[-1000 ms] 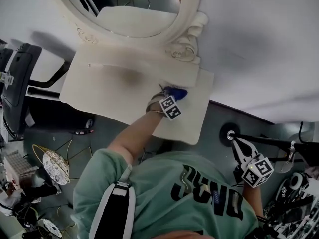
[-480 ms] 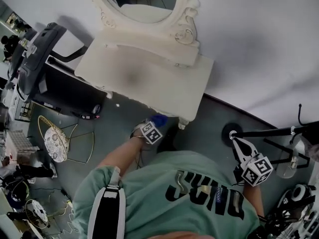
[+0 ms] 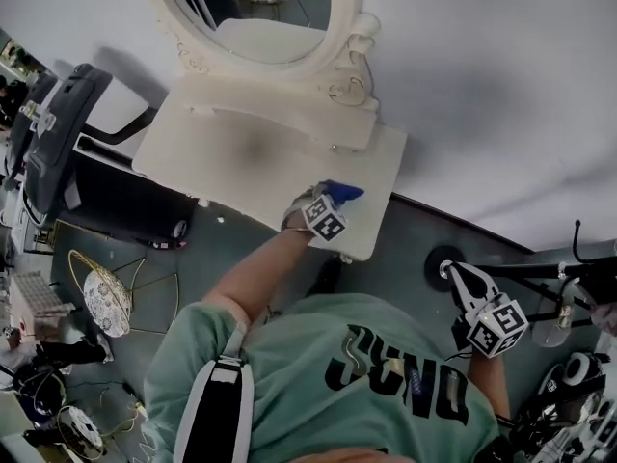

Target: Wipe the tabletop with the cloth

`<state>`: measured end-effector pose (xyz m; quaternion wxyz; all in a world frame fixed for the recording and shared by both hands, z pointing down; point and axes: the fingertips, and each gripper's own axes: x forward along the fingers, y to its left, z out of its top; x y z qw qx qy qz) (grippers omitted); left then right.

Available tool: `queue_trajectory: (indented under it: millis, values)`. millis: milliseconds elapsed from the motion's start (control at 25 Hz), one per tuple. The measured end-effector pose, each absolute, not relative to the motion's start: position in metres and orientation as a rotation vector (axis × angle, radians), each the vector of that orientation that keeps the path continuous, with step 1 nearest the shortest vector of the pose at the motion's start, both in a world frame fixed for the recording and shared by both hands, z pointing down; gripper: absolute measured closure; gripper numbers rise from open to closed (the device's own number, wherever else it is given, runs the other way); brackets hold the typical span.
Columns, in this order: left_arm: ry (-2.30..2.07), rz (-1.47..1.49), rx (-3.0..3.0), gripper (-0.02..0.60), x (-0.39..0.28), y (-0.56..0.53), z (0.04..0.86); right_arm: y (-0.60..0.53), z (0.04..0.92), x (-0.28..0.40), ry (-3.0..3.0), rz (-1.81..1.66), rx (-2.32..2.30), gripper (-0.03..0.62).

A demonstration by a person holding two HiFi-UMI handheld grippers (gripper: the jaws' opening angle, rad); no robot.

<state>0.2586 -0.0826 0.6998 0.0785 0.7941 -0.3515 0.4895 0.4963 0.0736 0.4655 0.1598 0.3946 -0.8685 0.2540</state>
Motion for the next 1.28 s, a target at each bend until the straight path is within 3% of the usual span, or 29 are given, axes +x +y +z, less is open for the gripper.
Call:
queue_trajectory:
  millis: [280,720,1120,1280]
  values:
    - [-0.900,1.511,2.447,0.483,0.312,-0.190,0.728,-0.003,0.472,0.486,-2.374,0.777,1.244,0.582]
    - [-0.857,1.559,2.382,0.485,0.315,-0.203,0.762,-0.037,0.484,0.500,-2.368,0.801,1.172,0.582]
    - [-0.952,1.635,2.121,0.486,0.244,0.020,0.756,0.000,0.473,0.560,-2.543,0.717,0.975,0.582]
    - [-0.797,1.751,1.988,0.485,0.250,0.118,0.777,0.016,0.472,0.586,-2.575,0.713,0.950,0.582]
